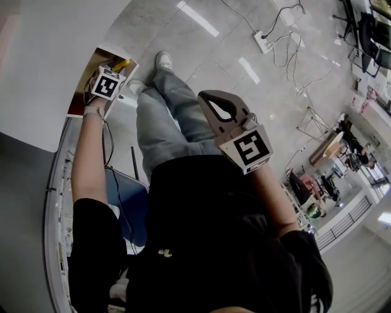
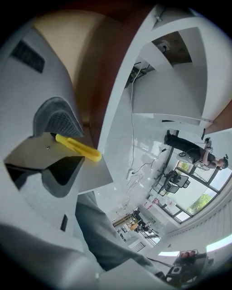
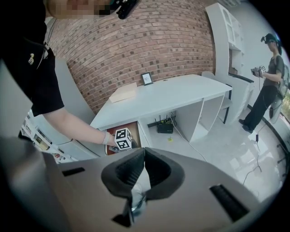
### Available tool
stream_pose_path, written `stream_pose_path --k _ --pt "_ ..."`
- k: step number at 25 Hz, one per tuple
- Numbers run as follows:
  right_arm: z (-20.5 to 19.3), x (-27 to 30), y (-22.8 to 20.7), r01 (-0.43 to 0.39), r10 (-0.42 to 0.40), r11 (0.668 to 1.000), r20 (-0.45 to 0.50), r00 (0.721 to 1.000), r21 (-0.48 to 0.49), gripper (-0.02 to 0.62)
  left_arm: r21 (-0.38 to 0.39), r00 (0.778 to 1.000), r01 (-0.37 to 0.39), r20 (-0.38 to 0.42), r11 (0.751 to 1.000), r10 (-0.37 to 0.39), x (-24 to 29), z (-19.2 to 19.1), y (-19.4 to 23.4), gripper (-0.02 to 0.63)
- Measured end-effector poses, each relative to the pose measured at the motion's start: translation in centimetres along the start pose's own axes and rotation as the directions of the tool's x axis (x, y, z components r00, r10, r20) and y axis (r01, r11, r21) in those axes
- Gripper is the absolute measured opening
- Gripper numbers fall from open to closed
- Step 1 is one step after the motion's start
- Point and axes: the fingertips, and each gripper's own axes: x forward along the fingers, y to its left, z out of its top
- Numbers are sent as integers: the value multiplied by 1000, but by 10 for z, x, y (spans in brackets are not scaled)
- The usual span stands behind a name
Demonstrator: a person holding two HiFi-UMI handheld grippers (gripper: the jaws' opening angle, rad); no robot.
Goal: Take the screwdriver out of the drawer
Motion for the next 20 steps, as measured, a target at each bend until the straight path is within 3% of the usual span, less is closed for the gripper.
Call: stream_pose_path --k 12,20 --pt "-4 4 3 3 -4 1000 1 1000 23 11 130 992 113 -69 985 -104 7 -3 -4 100" --pt "-2 2 1 4 -4 1000 4 1000 18 11 225 994 66 -95 972 -45 8 -2 -7 80"
